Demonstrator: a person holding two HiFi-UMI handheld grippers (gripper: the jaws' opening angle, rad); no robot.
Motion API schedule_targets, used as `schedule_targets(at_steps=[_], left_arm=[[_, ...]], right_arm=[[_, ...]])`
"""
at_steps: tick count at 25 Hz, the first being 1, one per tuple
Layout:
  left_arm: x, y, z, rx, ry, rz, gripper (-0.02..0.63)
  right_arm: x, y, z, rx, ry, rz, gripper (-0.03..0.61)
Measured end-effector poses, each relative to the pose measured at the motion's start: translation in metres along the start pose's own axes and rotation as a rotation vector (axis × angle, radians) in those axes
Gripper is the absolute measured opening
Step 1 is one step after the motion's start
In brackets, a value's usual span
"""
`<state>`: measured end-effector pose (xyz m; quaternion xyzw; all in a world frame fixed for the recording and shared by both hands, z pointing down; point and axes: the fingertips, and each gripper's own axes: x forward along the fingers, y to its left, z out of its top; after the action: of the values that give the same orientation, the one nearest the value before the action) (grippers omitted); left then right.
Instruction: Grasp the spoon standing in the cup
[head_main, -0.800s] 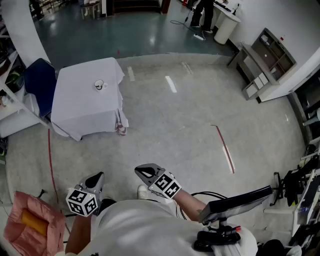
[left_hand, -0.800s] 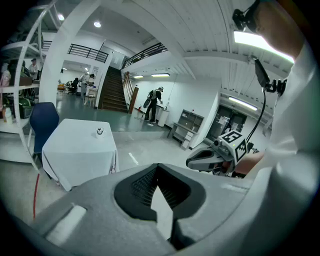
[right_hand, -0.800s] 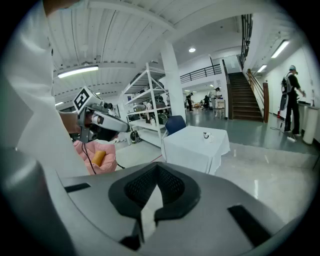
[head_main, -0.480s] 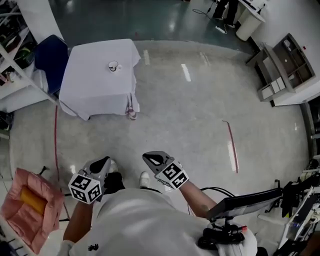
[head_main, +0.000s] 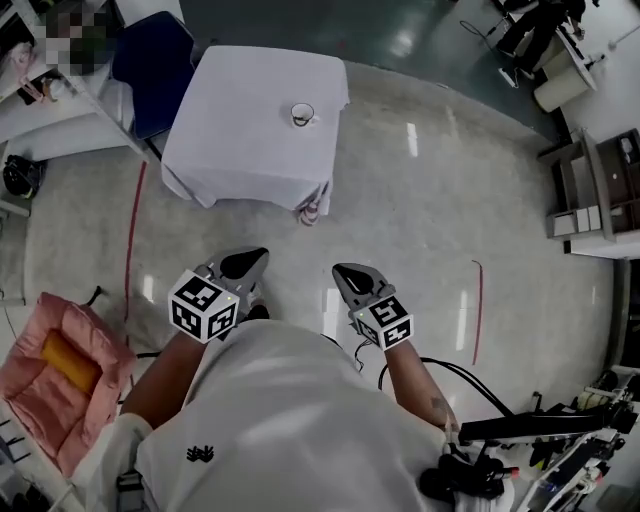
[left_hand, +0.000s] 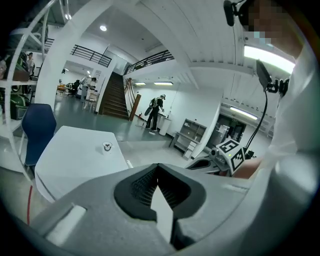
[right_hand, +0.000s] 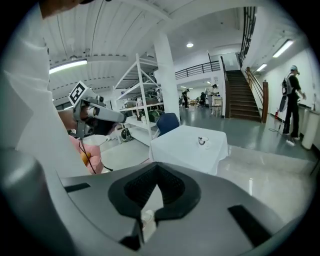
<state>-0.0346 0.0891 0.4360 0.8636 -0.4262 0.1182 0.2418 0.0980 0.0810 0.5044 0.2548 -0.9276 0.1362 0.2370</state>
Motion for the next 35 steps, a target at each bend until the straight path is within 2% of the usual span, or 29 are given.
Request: schedule_targets(at_steps=[3, 5, 9, 13, 18, 24, 28, 31, 35], left_arm=[[0.004, 0.038, 0.02, 0.033, -0.011, -0.027, 0.012], [0.001, 0.069, 0.029, 0.035, -0.013, -0.028, 0.012], [0.001, 0.12, 0.038, -0.013, -0.024, 0.026, 0.012], [0.026, 0.149, 0.048, -0.068, -0.03, 0.088, 0.014], [0.06, 0.193, 0.077, -0.125, -0.056, 0.244, 0.014], [0.109, 0.221, 0.106, -0.198, -0.071, 0.419, 0.014], [0.12, 0.238, 0.12, -0.238, -0.08, 0.535, 0.014], [0.12, 0.247, 0.123, -0.275, -0.087, 0.614, 0.014], [0.112, 0.249, 0.114, -0.328, -0.077, 0.679, 0.014]], right_arm=[[0.044, -0.028, 0.031, -0.018, -0.016, -0.028, 0.015], [0.078, -0.041, 0.051, -0.044, -0.022, -0.043, 0.074], [0.134, -0.067, 0.073, -0.148, 0.027, -0.056, 0.107], [0.182, -0.126, 0.083, -0.217, 0.06, -0.034, 0.117], [0.263, -0.211, 0.091, -0.369, 0.128, 0.003, 0.135], [0.351, -0.287, 0.088, -0.534, 0.199, 0.113, 0.157], [0.399, -0.304, 0.082, -0.642, 0.222, 0.189, 0.172], [0.426, -0.31, 0.074, -0.684, 0.242, 0.239, 0.17], [0.444, -0.306, 0.068, -0.722, 0.252, 0.258, 0.119]])
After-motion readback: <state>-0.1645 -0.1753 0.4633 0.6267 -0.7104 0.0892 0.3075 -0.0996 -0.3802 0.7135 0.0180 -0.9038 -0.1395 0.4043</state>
